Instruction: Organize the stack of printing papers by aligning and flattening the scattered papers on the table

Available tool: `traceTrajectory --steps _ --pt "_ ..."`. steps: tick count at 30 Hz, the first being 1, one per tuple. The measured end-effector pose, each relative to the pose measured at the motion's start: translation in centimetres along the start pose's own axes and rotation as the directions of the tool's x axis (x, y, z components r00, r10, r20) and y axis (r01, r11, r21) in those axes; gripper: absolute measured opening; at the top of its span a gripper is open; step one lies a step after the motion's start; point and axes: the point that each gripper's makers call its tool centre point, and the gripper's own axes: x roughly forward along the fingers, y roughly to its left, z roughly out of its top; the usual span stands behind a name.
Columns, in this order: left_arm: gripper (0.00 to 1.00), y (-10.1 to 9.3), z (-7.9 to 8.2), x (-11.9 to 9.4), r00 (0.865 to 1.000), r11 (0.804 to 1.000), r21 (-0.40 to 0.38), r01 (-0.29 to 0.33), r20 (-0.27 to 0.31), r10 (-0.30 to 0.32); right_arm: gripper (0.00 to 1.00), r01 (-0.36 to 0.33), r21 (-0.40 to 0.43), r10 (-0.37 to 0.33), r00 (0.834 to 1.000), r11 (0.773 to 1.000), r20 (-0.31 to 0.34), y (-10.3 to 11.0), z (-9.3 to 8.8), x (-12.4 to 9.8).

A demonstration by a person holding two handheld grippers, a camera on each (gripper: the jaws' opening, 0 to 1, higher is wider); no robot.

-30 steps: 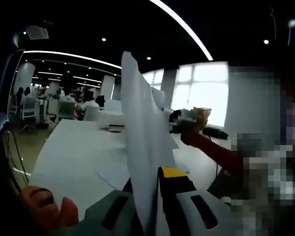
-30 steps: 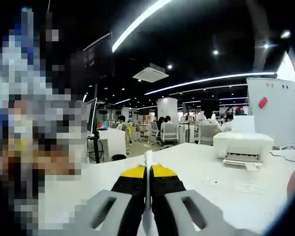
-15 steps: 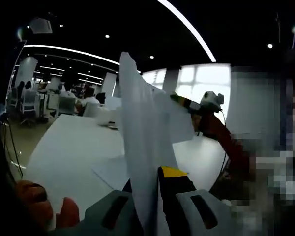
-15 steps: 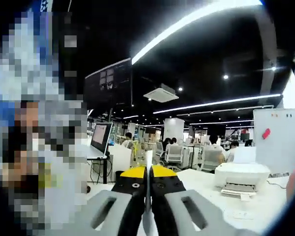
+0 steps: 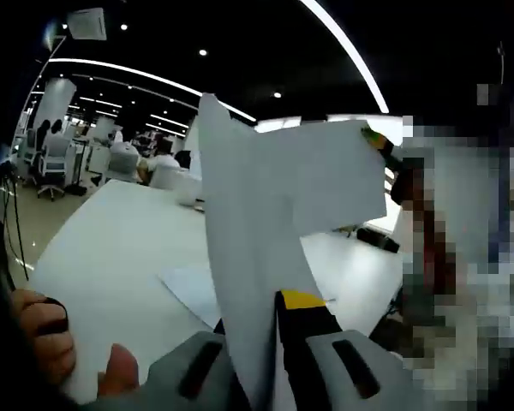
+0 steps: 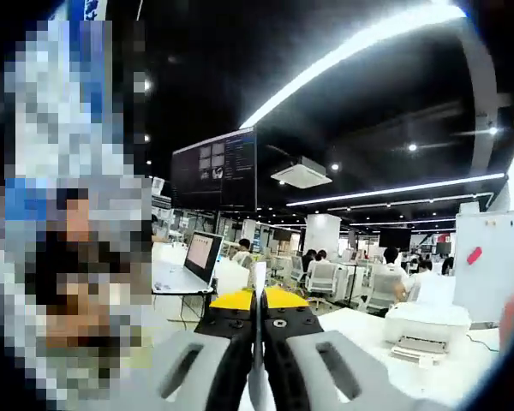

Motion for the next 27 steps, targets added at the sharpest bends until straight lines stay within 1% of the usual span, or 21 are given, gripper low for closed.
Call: traceTrajectory --steps 1,3,7,8,9,12,14,15,17,19,20,21,22,24,25,26,27 --pt "0.06 0.1 0.0 0.0 1.000 1.000 -0.001 -0.002 0.000 0.002 0.00 0.000 0.008 0.000 1.000 1.000 -0.016 0.4 0.0 -0.5" --pt "0.06 0.2 -0.2 0.2 1.000 1.000 -0.001 -0.003 0.000 0.003 0.00 -0.023 0.010 0.024 0.999 1.000 -0.038 1.2 0.4 -1.6" --pt "0.06 0.2 -0.7 0.6 1.000 1.000 -0.010 -0.003 -0.003 0.003 0.00 -0.021 0.004 0.021 1.000 1.000 -0.014 1.7 2.3 -3.4" --pt "0.06 0.4 -0.7 0.6 1.000 1.000 -0.016 -0.005 0.000 0.005 0.00 -0.004 -0.008 0.004 1.000 1.000 0.014 1.5 3.3 -3.8" --pt "0.06 0.5 -0.8 0.8 1.000 1.000 -0.025 -0.005 0.005 0.005 0.00 -0.003 -0.009 0.003 0.999 1.000 0.033 2.0 3.4 -3.9" --pt "0.06 0.8 -0.8 0.9 1.000 0.998 -0.057 -0.001 0.018 0.002 0.00 -0.004 0.037 0.000 0.995 0.999 0.103 2.1 4.7 -4.2" --pt "0.06 1.0 -0.8 1.0 1.000 0.997 -0.080 0.002 0.029 0.000 0.00 -0.002 0.071 -0.009 0.988 0.997 0.152 1.9 5.5 -4.3" --pt "0.06 1.1 -0.7 1.0 0.999 0.996 -0.092 0.000 0.040 0.004 0.00 0.009 0.091 -0.026 0.982 0.996 0.187 1.4 6.1 -4.4" --pt "0.06 1.4 -0.8 1.1 0.999 0.994 -0.108 -0.005 0.050 0.011 0.00 0.012 0.111 -0.038 0.972 0.994 0.232 1.2 6.6 -4.5" --pt "0.06 1.7 -0.9 1.2 0.998 0.992 -0.127 -0.013 0.056 0.021 0.00 0.012 0.144 -0.053 0.958 0.989 0.283 0.9 7.2 -4.6" --pt "0.06 1.9 -0.9 1.3 0.998 0.990 -0.136 -0.018 0.060 0.026 0.00 0.000 0.199 -0.064 0.948 0.980 0.313 0.6 7.2 -4.5" --pt "0.06 2.0 -1.0 1.4 0.997 0.990 -0.140 -0.023 0.063 0.032 0.00 -0.010 0.247 -0.072 0.943 0.969 0.324 0.6 6.7 -4.3" --pt "0.06 2.2 -1.0 1.6 0.997 0.988 -0.149 -0.028 0.069 0.039 0.00 -0.032 0.279 -0.065 0.941 0.960 0.332 0.6 6.1 -4.0" --pt "0.06 2.2 -1.2 2.0 0.996 0.986 -0.167 -0.022 0.081 0.036 0.00 -0.023 0.323 -0.091 0.938 0.946 0.334 0.7 3.3 -2.9" --pt "0.06 2.2 -1.2 2.2 0.995 0.983 -0.184 -0.015 0.090 0.032 0.00 -0.031 0.330 -0.085 0.940 0.943 0.331 0.8 2.3 -2.5" --pt "0.06 2.2 -1.3 2.4 0.995 0.981 -0.194 -0.009 0.094 0.028 0.00 -0.039 0.377 -0.092 0.942 0.926 0.324 0.7 0.7 -1.9" --pt "0.06 2.2 -1.4 2.6 0.995 0.980 -0.201 -0.007 0.094 0.026 0.00 -0.052 0.430 -0.095 0.945 0.901 0.314 0.4 -0.6 -1.4"
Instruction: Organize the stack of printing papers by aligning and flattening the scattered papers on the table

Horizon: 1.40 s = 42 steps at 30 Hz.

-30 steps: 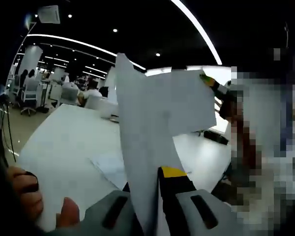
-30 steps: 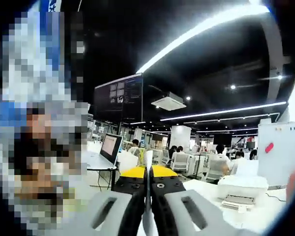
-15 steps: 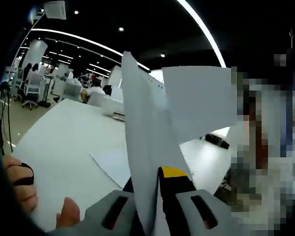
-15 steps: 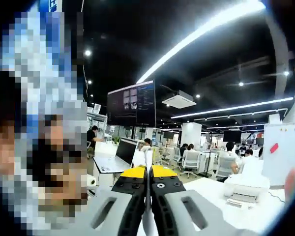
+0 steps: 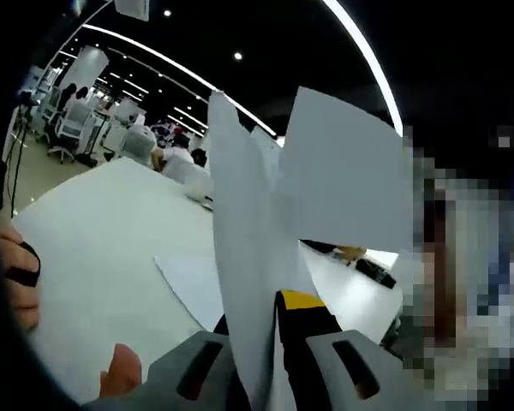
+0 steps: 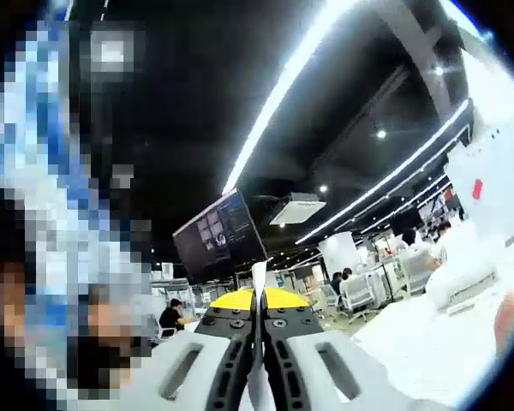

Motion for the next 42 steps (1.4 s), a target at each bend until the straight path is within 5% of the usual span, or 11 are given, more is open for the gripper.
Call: traceTrajectory --steps 3,6,14,18,26,31,36,42 --pt "0.06 0.5 -0.4 0.1 1.000 1.000 0.001 -0.025 -0.010 0.025 0.00 0.018 0.043 -0.017 1.000 0.999 -0.008 -2.3 -1.7 0.4" --pt "0.06 1.0 -0.6 0.1 0.999 0.999 -0.011 -0.036 -0.012 0.035 0.00 0.022 0.041 -0.022 1.000 0.999 -0.015 -2.5 -1.4 0.9" --pt "0.06 1.5 -1.4 0.9 0.998 0.998 -0.029 -0.055 -0.025 0.054 0.00 -0.096 -0.017 0.097 0.994 0.995 0.058 2.9 4.7 3.9" --pt "0.06 1.3 -1.5 1.2 0.999 0.998 -0.042 -0.049 -0.019 0.048 0.00 -0.111 -0.018 0.112 0.990 0.994 0.081 4.3 5.2 4.3" --pt "0.06 1.1 -1.7 1.5 0.999 0.997 -0.070 -0.034 -0.002 0.034 0.00 -0.010 0.036 0.006 0.993 0.999 0.117 0.6 -0.5 1.9" --pt "0.06 0.9 -1.5 1.7 0.999 0.992 -0.126 -0.014 0.027 0.018 0.00 0.081 0.077 -0.095 0.975 0.994 0.201 -3.1 -3.3 -0.2" --pt "0.06 0.5 -1.2 1.9 0.997 0.978 -0.207 0.029 0.069 -0.015 0.00 0.176 0.152 -0.203 0.961 0.973 0.188 -6.6 -7.4 -2.1" --pt "0.06 0.4 -1.3 1.8 0.995 0.965 -0.259 0.049 0.096 -0.025 0.00 0.231 0.199 -0.272 0.938 0.952 0.213 -9.8 -7.9 -3.2"
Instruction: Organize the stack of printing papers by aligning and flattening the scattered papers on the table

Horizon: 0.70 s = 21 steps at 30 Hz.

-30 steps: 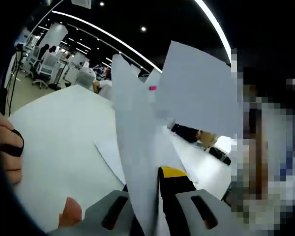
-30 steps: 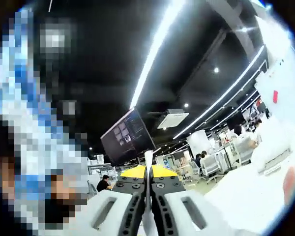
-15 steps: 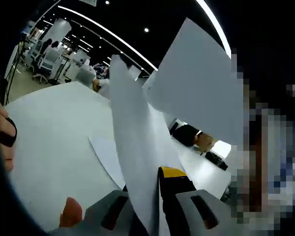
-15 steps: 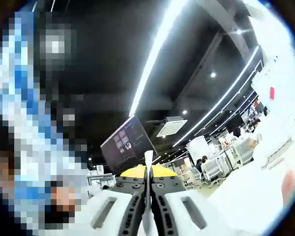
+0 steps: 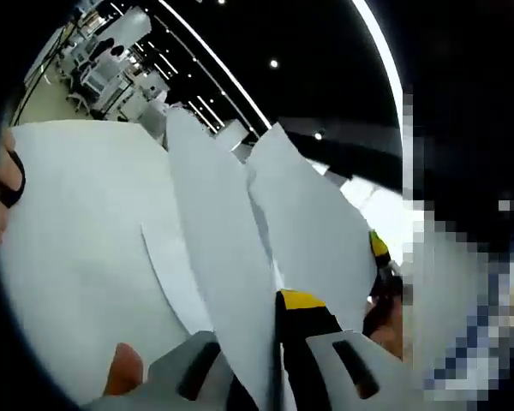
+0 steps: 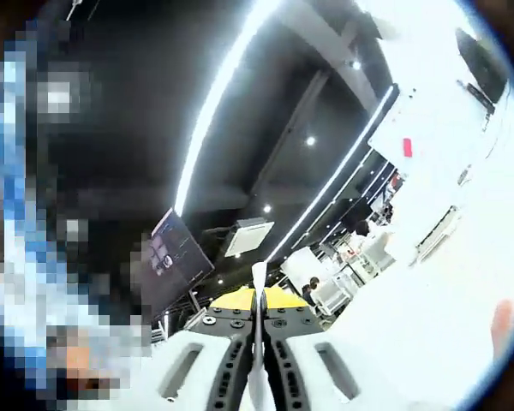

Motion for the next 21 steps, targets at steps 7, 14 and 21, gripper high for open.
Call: traceTrajectory --steps 7,14,21 --pt "0.06 -0.4 0.1 0.0 0.999 0.999 -0.037 0.022 0.026 -0.021 0.00 -0.020 0.014 0.020 1.000 1.000 0.004 0.7 -0.5 0.3" --pt "0.06 -0.5 0.6 0.2 0.998 0.997 -0.067 0.041 0.053 -0.037 0.00 -0.067 0.122 0.071 0.997 0.990 -0.029 2.3 -2.7 -0.3" --pt "0.06 -0.2 0.9 0.2 0.996 0.994 -0.094 0.050 0.075 -0.043 0.00 -0.118 0.144 0.121 0.993 0.982 -0.013 4.5 -1.7 -0.2"
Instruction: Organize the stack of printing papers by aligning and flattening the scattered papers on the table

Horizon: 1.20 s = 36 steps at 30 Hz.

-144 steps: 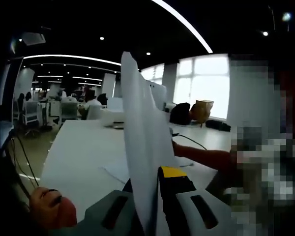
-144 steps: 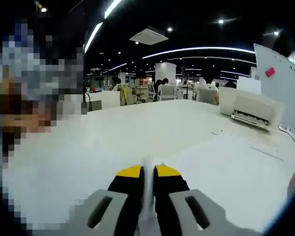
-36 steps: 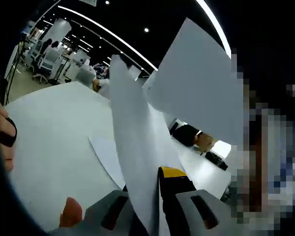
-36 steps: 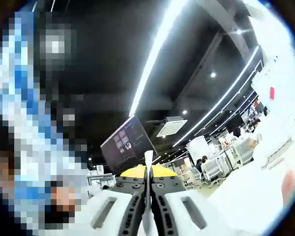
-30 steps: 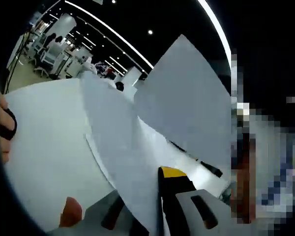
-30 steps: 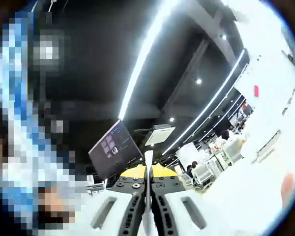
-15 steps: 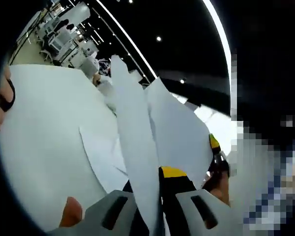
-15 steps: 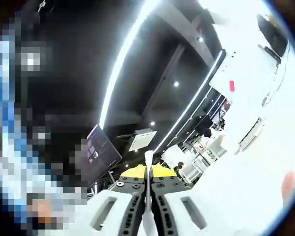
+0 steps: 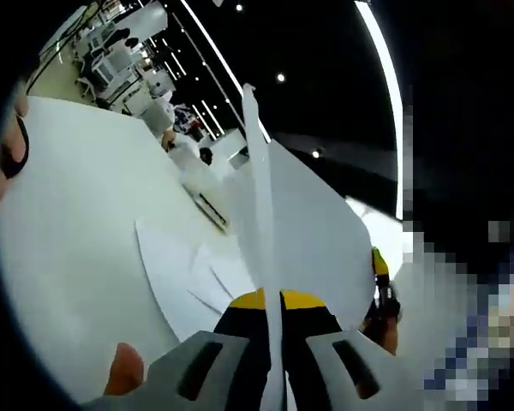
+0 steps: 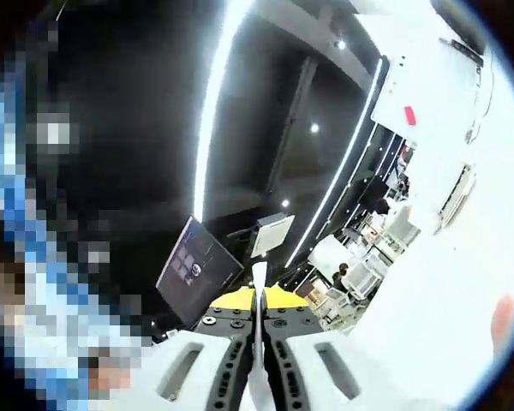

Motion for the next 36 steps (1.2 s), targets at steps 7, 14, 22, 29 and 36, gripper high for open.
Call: traceTrajectory --steps 7,14,22,29,36 --pt "0.06 -0.3 0.2 0.0 1.000 1.000 -0.004 0.009 0.008 -0.009 0.00 -0.025 -0.008 0.025 1.000 1.000 0.008 1.5 0.8 0.1" --pt "0.06 -1.4 0.7 0.0 0.999 0.999 -0.002 0.040 0.026 -0.040 0.00 -0.016 -0.010 0.016 1.000 1.000 0.011 1.4 0.7 0.2" --pt "0.06 -1.1 0.3 0.0 0.999 0.999 -0.017 0.035 0.028 -0.034 0.00 -0.002 0.014 0.002 1.000 1.000 0.006 0.7 0.2 0.0" --pt "0.06 -0.9 0.2 0.3 0.999 0.999 -0.019 0.030 0.019 -0.029 0.00 -0.006 0.009 0.006 1.000 1.000 -0.002 0.9 0.5 0.0" --pt "0.06 -0.9 0.0 0.4 0.999 0.999 -0.033 0.034 0.021 -0.033 0.00 -0.032 0.034 0.032 0.999 0.999 -0.003 1.9 0.5 0.1"
